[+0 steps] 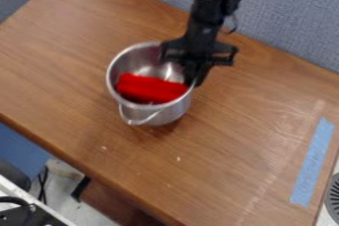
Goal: Move the red object from the metal pot to the table
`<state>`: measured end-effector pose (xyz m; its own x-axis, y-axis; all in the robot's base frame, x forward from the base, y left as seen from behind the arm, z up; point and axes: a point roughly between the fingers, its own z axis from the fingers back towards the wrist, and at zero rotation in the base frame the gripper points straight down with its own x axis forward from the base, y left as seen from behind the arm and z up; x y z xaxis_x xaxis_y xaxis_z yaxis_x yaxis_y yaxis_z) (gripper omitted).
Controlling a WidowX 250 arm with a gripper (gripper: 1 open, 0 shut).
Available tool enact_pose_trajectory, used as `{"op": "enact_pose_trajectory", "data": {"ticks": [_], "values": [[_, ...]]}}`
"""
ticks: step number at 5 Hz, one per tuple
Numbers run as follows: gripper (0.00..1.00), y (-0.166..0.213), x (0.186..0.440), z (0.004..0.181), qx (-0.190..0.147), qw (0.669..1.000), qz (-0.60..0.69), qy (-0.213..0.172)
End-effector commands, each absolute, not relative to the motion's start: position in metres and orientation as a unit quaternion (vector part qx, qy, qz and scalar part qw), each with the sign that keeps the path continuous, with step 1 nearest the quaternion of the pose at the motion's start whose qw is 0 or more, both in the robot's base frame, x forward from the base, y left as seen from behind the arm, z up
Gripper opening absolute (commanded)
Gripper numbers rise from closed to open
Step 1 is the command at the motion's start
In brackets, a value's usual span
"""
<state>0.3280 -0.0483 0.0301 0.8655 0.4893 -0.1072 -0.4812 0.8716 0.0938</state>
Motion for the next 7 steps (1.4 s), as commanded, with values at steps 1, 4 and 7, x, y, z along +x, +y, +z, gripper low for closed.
{"op": "enact_pose_trajectory", "data": {"ticks": [1,4,7], "values": [[0.00,-0.101,0.319,0.079,0.020,0.983,0.180,0.019],[0.00,-0.229,0.242,0.038,-0.001,0.998,-0.049,0.028],[1.00,-0.142,0.197,-0.027,0.020,0.975,-0.213,0.060]]}}
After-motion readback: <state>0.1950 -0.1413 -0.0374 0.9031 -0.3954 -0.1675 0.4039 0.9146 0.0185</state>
